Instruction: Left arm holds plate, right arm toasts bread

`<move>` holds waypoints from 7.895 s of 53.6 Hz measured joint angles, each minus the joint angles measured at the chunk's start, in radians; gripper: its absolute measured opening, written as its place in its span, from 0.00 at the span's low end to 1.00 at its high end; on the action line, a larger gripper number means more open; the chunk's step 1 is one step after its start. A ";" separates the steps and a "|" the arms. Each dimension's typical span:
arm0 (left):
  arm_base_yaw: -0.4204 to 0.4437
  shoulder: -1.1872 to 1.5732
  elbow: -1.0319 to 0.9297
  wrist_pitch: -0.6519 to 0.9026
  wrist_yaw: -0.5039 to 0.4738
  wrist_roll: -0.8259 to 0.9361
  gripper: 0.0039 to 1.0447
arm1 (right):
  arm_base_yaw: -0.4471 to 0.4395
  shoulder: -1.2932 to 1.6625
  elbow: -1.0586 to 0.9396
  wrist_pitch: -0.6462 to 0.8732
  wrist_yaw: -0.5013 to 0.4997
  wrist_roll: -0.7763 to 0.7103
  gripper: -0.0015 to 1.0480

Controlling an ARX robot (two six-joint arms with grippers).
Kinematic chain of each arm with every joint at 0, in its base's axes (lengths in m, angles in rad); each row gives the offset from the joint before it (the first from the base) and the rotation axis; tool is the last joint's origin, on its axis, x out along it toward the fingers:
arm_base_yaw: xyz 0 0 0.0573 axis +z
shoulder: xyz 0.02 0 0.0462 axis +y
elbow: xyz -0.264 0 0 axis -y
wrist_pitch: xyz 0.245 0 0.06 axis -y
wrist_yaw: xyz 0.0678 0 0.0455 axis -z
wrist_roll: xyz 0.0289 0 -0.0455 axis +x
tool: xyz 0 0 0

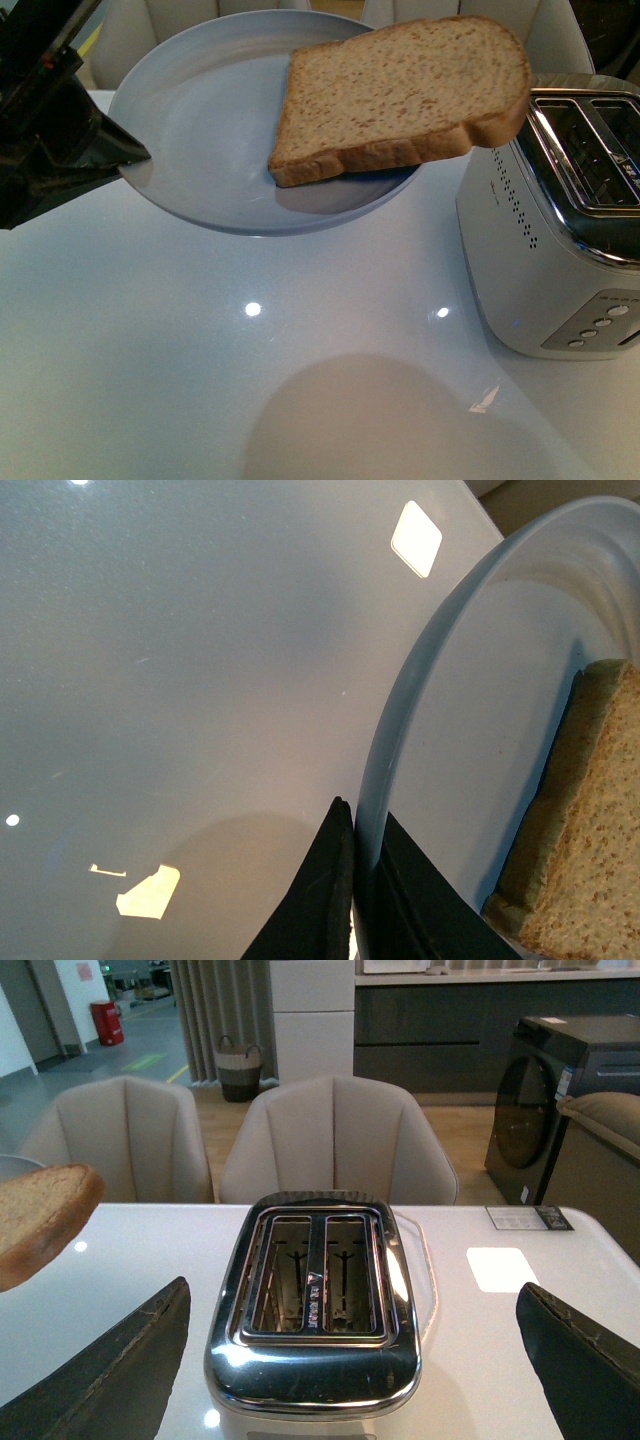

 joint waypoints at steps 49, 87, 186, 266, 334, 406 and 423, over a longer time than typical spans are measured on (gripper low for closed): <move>-0.182 -0.019 0.086 -0.055 -0.093 -0.183 0.03 | 0.000 0.000 0.000 0.000 0.000 0.000 0.91; -0.187 -0.025 0.086 -0.050 -0.092 -0.193 0.03 | 0.000 0.000 0.000 0.000 0.000 0.000 0.91; -0.188 -0.029 0.086 -0.048 -0.092 -0.196 0.03 | 0.283 1.069 0.484 0.195 -0.222 0.856 0.91; -0.188 -0.029 0.086 -0.048 -0.092 -0.199 0.03 | -0.024 0.882 0.734 -0.061 -0.285 0.688 0.03; -0.188 -0.029 0.086 -0.048 -0.092 -0.200 0.03 | 0.188 1.187 0.508 0.239 0.161 0.082 0.03; -0.188 -0.029 0.086 -0.048 -0.092 -0.200 0.03 | 0.211 1.354 0.634 0.127 0.227 -0.085 0.03; -0.188 -0.029 0.086 -0.048 -0.092 -0.200 0.03 | 0.220 1.393 0.639 0.127 0.231 -0.094 0.03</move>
